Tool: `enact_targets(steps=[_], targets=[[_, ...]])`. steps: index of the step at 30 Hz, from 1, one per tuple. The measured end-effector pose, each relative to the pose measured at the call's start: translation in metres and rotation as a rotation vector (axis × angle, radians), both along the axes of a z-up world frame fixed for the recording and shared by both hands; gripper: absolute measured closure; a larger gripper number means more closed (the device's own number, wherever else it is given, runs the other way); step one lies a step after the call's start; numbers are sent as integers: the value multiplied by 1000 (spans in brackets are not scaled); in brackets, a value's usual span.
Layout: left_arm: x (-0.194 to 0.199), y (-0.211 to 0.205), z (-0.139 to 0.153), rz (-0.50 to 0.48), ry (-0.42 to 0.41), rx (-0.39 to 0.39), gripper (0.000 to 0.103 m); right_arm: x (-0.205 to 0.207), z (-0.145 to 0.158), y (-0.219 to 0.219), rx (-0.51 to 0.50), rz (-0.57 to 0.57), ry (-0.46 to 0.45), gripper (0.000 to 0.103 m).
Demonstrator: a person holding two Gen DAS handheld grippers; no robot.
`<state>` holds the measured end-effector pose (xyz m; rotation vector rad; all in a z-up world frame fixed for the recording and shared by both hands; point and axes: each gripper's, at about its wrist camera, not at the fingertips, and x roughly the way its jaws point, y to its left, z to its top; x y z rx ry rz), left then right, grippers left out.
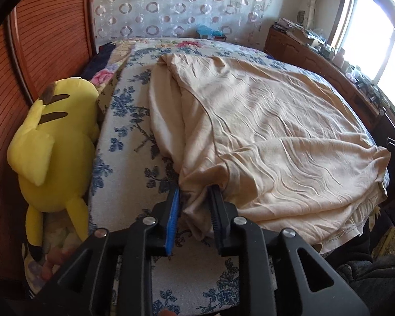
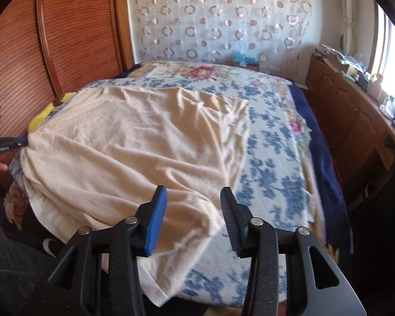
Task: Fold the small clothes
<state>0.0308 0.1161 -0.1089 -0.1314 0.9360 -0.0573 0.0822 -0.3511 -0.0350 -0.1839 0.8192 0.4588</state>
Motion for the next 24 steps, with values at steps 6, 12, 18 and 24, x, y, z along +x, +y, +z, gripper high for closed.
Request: enact_targets(steps=[6,12,18,24], targets=[[9,0,-5,5,18,1,77,6,-14,26,32,54,34,58],[11,3,-7,20,10,-2,67,10,-35,49,27,104,82,58],[15,2,-6,26,11,-2,66,15,-49,50,25,78,84,58],[15,1,-7,34,2,1,66,21,-56,39,41,28,82,57]])
